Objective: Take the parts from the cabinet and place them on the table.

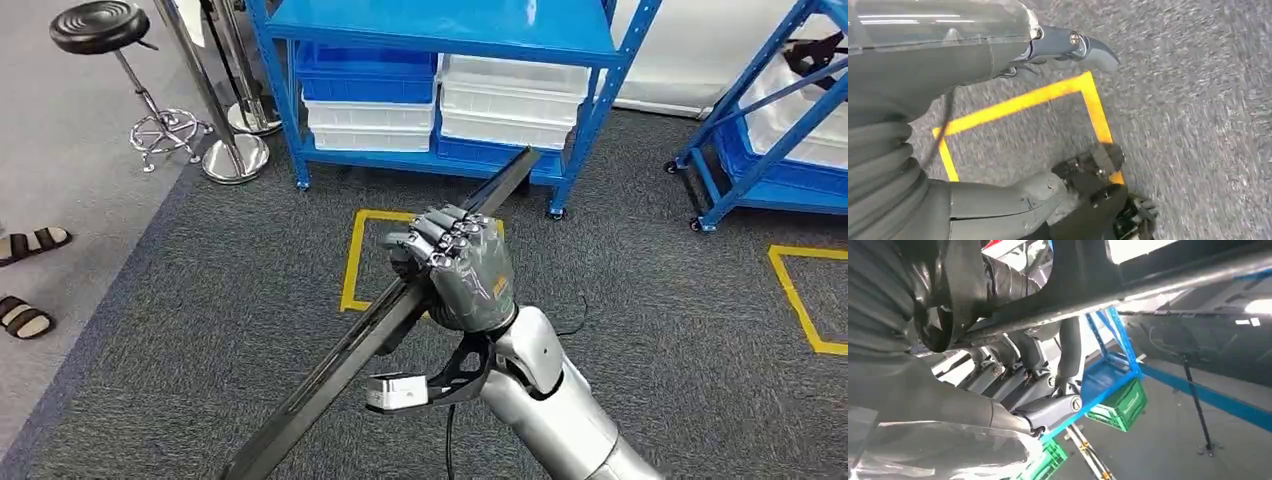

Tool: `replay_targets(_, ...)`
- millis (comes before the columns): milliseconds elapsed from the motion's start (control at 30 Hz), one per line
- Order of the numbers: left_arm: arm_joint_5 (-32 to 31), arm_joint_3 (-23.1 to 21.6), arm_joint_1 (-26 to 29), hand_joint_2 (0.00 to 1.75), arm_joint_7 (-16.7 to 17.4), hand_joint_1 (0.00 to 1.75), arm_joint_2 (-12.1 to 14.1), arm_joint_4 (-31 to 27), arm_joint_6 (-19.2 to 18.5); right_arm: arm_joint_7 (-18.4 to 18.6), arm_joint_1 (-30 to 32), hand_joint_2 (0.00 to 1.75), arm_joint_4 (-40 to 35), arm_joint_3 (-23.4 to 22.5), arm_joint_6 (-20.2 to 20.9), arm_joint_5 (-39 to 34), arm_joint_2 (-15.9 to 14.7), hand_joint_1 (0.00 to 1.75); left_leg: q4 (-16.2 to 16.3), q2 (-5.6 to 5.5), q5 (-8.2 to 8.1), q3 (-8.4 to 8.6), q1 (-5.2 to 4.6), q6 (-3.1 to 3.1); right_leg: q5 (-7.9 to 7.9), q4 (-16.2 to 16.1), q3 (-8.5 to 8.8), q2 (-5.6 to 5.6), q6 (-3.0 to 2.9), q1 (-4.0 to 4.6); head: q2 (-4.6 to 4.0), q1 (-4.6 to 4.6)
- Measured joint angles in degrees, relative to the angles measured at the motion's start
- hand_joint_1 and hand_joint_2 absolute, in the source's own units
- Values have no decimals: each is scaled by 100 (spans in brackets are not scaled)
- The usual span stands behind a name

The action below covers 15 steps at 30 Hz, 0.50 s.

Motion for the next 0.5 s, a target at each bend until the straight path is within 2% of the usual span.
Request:
replay_targets(33,0,-2,2,175,0,0,0,0,0,0,5,175,2,0,0,0,-11,175,8,0,21,-38,-6,-1,41,31,21,0,-6,-1,0,2)
replay_targets(67,-2,-2,4,175,0,0,0,0,0,2,8,175,2,0,-2,0,-15,175,14,-1,38,-61,-18,-8,197,-215,196,0,-27,1,2,2)
replay_targets(133,-2,-4,4,175,0,0,-2,0,-2,2,3,175,0,0,-2,0,-18,175,15,-5,61,-64,-41,-21,624,-1233,830,0,-119,25,0,2)
replay_targets(167,-2,-4,3,175,-2,0,-18,0,0,2,-11,175,-2,2,-2,0,-18,175,14,0,73,-67,-28,-34,645,-1688,1062,-4,-196,71,0,0)
replay_targets(200,-2,-4,-2,175,-2,0,-24,0,-2,2,-14,175,0,4,-2,0,-18,175,30,-1,91,-96,-69,-70,632,-1782,1101,-16,-212,90,0,0)
replay_targets(267,0,-4,-2,175,-2,0,-24,0,0,2,-15,175,-2,4,-2,0,-22,175,9,14,126,-112,-33,-135,659,-1778,1068,-1,-231,119,2,2)
replay_targets(300,0,-4,-3,175,-4,0,-24,0,0,2,-15,175,-2,4,-2,0,-22,175,-22,20,151,-103,-31,-173,681,-1795,1064,6,-259,121,0,0)
replay_targets(333,-2,-4,-6,175,-7,0,-22,0,0,2,-15,175,-2,4,-2,2,-22,175,-11,20,140,-109,-63,-209,754,-1892,1090,4,-301,41,2,0)
replay_targets(367,-2,-6,-1,175,-7,0,-17,0,0,2,-21,175,-2,4,-2,2,-20,175,78,-4,45,-162,-39,-229,791,-1941,1098,-22,-311,40,2,0)
replay_targets(400,0,-4,-1,175,-7,0,-15,0,0,2,-26,175,-4,7,-2,2,-18,175,357,-9,-184,-281,-36,-245,816,-1949,1082,-27,-352,33,2,-5)
replay_targets(467,0,-6,6,175,-7,0,-15,0,0,2,-16,175,0,7,0,7,-18,175,1288,-10,-660,-673,-8,-293,826,-1934,1035,-35,-357,39,0,0)
replay_targets(500,-2,-6,17,175,-7,0,-15,0,0,2,-12,175,0,7,0,7,-18,175,1663,-9,-785,-826,-4,-316,828,-1911,1009,-36,-357,40,2,0)
